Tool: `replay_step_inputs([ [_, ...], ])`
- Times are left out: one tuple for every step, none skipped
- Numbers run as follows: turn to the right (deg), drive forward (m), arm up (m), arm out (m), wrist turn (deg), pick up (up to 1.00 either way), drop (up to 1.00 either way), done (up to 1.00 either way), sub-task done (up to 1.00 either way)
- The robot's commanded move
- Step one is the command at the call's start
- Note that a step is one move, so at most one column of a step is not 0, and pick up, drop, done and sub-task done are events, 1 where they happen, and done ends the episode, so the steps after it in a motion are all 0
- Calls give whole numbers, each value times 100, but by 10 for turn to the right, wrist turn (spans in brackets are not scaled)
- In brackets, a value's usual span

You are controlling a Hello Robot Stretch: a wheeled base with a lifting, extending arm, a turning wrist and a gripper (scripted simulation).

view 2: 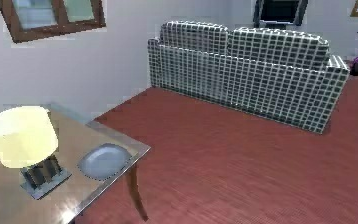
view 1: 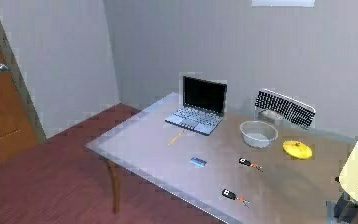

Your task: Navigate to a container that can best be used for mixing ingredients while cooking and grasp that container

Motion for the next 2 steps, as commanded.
replay_step_inputs([
  [-450,0,0,0,0,0,0,0,0],
  [-180,0,0,0,0,0,0,0,0],
])
